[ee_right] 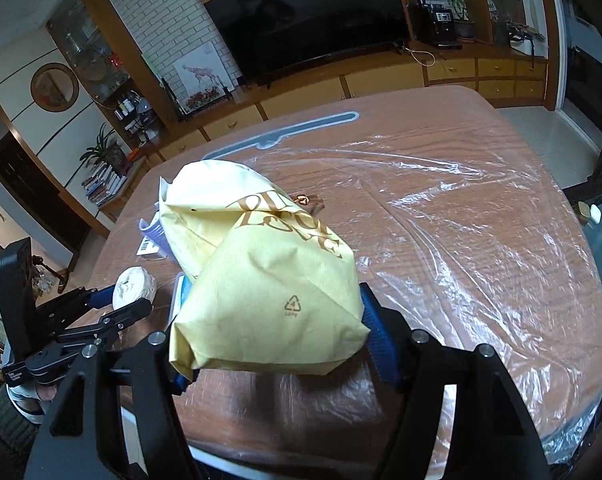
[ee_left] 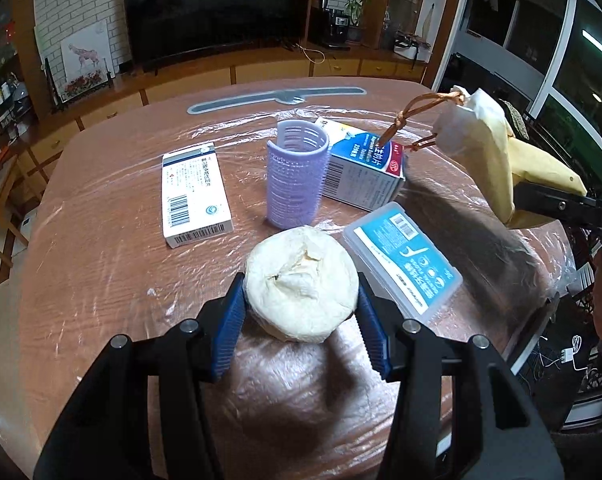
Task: Collect trash
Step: 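Grasp the yellow paper bag with the right tool while the left tool grasps the white tissue roll, then carry the yellow bag and tissue roll over the black trash bin with both tools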
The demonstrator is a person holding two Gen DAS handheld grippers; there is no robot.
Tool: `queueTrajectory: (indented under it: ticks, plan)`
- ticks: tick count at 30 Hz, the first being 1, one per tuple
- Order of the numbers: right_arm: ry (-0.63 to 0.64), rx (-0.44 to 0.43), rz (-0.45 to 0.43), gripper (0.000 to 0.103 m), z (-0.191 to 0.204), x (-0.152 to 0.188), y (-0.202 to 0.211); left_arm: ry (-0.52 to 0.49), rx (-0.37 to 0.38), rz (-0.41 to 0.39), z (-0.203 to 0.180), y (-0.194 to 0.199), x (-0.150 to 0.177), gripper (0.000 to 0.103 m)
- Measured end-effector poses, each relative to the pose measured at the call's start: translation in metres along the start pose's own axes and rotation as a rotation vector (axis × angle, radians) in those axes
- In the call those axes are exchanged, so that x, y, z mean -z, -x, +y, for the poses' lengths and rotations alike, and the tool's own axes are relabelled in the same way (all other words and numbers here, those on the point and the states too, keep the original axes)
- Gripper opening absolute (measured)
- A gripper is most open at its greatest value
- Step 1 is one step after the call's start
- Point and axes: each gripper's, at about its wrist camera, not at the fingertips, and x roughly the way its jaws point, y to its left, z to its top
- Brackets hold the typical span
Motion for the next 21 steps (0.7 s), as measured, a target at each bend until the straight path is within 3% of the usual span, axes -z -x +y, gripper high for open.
queueTrajectory:
  ticks: [21]
  plan:
    - [0.043, -0.069, 0.026, 0.066, 0.001, 0.040, 0.044, 0.014, 0.008, -0.027, -0.024, 0.038, 0.030, 0.053]
